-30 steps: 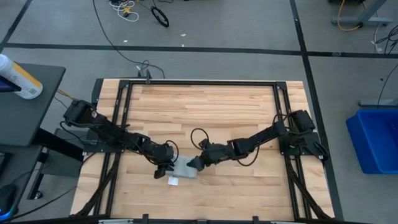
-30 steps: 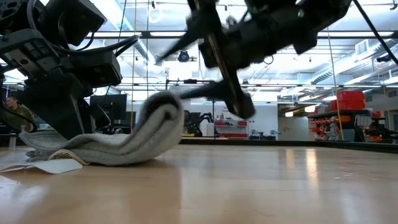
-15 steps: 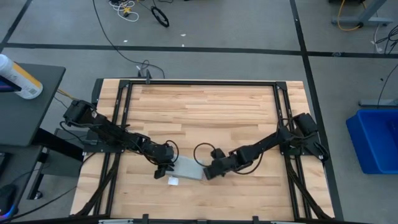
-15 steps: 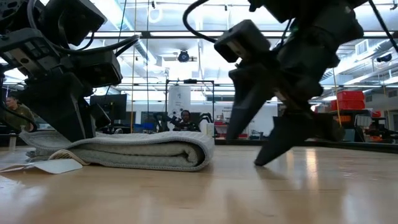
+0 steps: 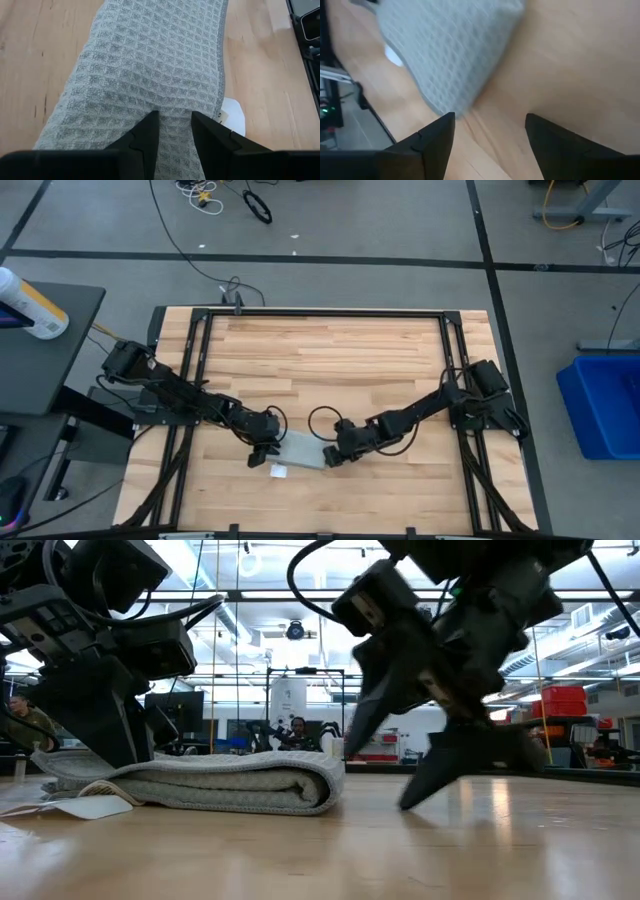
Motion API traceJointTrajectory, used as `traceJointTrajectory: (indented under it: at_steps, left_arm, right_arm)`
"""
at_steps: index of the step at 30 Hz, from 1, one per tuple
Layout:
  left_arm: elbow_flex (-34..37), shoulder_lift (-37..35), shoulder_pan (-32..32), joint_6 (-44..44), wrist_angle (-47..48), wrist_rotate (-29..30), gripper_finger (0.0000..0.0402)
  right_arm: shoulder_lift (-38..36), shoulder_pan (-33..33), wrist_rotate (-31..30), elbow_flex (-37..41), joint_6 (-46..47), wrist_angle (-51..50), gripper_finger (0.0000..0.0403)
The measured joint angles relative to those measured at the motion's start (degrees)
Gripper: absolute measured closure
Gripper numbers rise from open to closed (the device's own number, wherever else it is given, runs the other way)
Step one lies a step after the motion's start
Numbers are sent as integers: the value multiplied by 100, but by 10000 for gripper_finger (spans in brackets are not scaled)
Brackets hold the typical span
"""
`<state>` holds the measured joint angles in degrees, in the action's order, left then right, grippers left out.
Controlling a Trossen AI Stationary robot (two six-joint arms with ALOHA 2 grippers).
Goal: Fold microfiber towels
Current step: Fold the gray towel
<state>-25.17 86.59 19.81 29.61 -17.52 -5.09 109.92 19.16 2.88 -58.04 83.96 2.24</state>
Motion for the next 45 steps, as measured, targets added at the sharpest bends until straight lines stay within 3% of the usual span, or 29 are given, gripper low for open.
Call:
traceJointTrajectory:
  at_steps: [9,17,22,29,38,45]
  left_arm:
    - [0,0,0,-22,-7,-6,279]
    - [0,-2,0,-22,-9,-17,279]
    - [-2,-2,0,-24,-7,-15,279]
    - [-2,-4,0,-29,-4,-13,279]
    - [-22,130,-2,-8,-66,-15,279]
    - [-20,153,-2,4,-122,-39,279]
  right_arm:
    - [683,-127,105,-9,83,1638,149]
    - [800,-142,10,-28,127,1902,160]
    - [806,-130,-174,-26,66,1943,214]
    - [810,6,-494,-57,-69,1928,380]
    - [810,101,-505,-89,-205,1894,389]
    - [874,46,-437,-603,-834,1518,389]
